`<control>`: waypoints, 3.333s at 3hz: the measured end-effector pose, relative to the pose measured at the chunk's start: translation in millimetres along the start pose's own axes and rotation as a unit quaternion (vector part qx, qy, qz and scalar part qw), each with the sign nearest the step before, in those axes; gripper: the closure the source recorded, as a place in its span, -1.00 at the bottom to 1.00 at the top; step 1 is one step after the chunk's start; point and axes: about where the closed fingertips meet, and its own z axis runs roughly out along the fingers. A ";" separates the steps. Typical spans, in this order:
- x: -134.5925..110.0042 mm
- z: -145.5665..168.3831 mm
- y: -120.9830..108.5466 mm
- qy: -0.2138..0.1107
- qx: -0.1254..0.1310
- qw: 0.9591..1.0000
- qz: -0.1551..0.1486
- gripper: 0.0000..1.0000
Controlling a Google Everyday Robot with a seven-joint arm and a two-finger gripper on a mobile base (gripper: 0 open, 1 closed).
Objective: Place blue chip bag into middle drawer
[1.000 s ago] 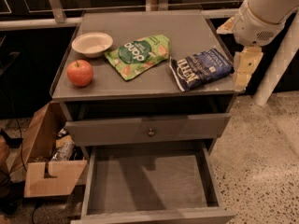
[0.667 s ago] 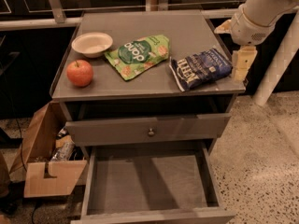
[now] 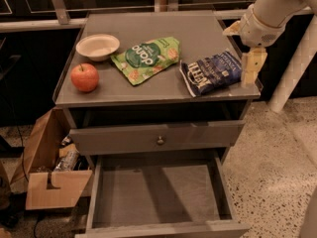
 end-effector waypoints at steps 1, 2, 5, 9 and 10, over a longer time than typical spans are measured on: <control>-12.7 13.0 -20.8 -0.021 0.004 1.000 -0.018 -1.00; -22.5 28.6 -36.2 -0.035 0.000 0.999 -0.032 -1.00; -24.1 87.0 -14.2 -0.065 -0.041 0.997 -0.015 -1.00; -24.2 87.7 -14.0 -0.065 -0.042 0.997 -0.016 0.78; -24.8 83.7 -15.5 -0.065 -0.042 0.997 -0.015 1.00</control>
Offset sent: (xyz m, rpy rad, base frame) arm 0.0618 0.0403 -0.0118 0.0615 -0.0002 0.1227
